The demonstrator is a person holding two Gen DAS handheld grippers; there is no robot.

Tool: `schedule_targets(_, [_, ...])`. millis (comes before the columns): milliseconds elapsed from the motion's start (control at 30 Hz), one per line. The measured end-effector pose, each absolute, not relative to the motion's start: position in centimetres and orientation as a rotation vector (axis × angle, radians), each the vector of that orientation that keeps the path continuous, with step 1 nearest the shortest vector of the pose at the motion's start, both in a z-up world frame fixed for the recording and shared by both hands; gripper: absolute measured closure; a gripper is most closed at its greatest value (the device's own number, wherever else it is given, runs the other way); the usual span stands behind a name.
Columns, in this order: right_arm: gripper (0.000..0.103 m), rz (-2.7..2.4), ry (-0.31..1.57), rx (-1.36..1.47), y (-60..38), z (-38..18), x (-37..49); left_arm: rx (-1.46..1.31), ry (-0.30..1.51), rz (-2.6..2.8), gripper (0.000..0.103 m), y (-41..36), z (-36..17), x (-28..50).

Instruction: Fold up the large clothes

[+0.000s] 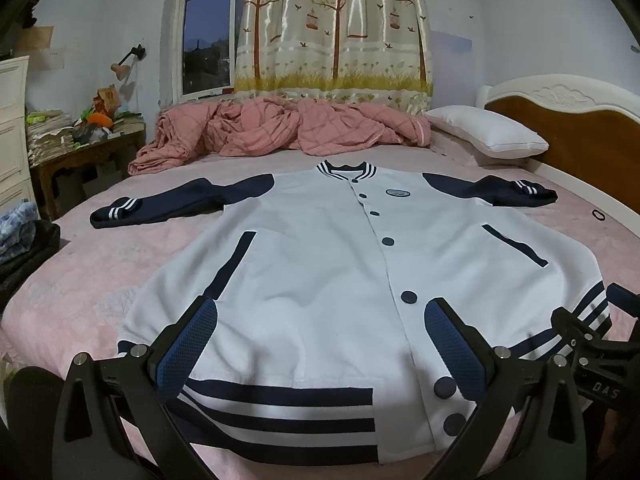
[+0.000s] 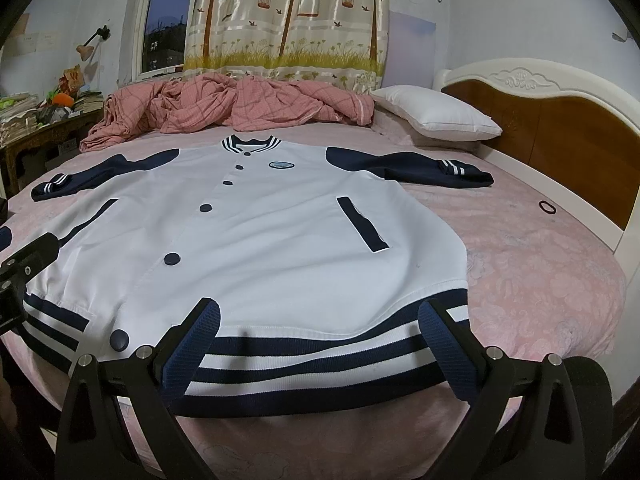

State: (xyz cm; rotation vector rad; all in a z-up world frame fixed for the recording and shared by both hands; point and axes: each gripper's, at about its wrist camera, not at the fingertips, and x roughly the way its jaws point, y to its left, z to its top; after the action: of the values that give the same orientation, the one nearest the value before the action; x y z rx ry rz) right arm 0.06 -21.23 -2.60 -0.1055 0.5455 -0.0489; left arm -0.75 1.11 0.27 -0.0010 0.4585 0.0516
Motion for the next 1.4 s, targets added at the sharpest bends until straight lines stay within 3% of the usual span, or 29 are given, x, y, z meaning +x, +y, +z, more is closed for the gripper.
schedule_targets(1400, [0.000,-0.079,0.539,-0.090,-22.1,-2.4,0.2,-0.011,0.496,0.046,0.000,0.3,0.1,-0.3])
